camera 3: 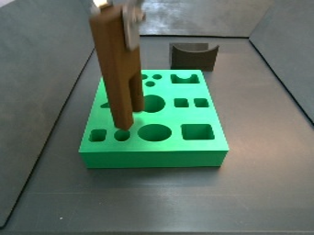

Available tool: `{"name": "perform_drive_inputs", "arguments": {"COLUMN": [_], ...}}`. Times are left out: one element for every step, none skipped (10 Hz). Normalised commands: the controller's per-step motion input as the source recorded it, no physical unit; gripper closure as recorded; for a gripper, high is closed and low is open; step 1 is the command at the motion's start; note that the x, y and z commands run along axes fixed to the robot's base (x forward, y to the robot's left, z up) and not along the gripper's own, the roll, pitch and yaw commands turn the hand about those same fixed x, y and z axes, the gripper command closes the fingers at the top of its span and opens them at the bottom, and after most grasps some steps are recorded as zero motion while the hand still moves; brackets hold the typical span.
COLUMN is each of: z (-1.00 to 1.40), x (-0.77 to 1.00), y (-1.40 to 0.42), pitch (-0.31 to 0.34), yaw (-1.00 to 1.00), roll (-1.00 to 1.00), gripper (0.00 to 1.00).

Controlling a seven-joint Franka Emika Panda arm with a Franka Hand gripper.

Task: Insert the square-circle object.

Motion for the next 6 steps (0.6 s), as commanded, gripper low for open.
{"name": "perform_drive_inputs", "arguments": {"z": [-0.45,-0.31,0.0,0.01,0.03,0.03], "x": [0.0,0.0,0.0,0.0,0.0,0.0], "y": [0.0,0.0,0.0,0.0,0.0,0.0], "pitch": [0.0,0.0,0.0,0.0,0.0,0.0], "yaw": [-1.0,-1.0,-1.0,-1.0,-1.0,-1.0], "roll": [0.0,0.0,0.0,0.0,0.0,0.0], "gripper": [1.0,1.0,1.0,1.0,1.0,1.0]}}
